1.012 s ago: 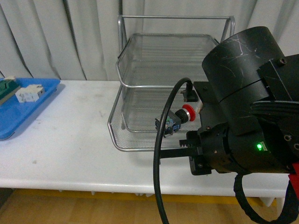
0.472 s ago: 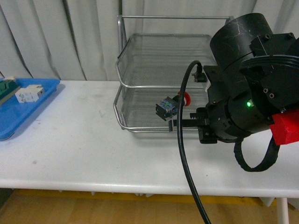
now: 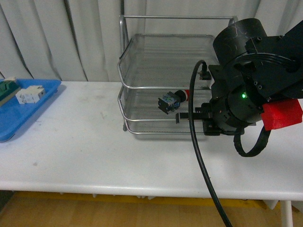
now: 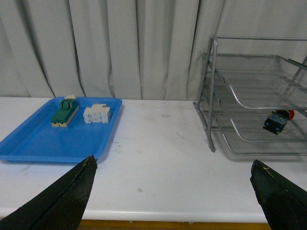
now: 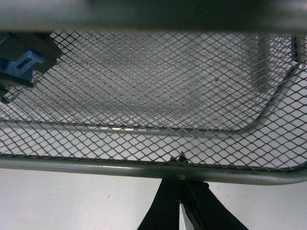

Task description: Place button on rack with both arms

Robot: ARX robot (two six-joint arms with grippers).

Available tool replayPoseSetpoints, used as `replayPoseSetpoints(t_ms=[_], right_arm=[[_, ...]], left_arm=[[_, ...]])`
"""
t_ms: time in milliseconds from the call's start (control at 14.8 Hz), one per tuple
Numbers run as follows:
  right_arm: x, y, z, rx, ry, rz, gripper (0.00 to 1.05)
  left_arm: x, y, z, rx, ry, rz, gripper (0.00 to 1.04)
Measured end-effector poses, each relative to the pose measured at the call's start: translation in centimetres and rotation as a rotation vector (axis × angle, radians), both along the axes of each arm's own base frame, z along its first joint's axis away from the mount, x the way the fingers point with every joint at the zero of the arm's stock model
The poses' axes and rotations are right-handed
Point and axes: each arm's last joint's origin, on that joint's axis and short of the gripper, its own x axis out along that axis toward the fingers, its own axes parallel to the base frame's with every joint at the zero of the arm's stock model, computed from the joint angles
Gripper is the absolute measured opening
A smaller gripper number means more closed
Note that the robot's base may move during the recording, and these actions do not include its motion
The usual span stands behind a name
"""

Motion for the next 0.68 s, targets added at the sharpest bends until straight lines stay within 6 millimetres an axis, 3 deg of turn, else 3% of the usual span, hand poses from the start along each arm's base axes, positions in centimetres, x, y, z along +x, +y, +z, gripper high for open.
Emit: replayPoseSetpoints(t_ms=[202,675], right_arm=[[1.3,-0.1,0.7,0.000,-0.050,-0.014,0.02],[2.0,-0.7,0.5,-0.014,-0.041,-0.034,0.02]], left_arm=[[0.0,0.0,0.0,0.000,0.000,0.000,0.98],[0.0,0.0,0.0,0.000,-0.001,0.000,0.98]])
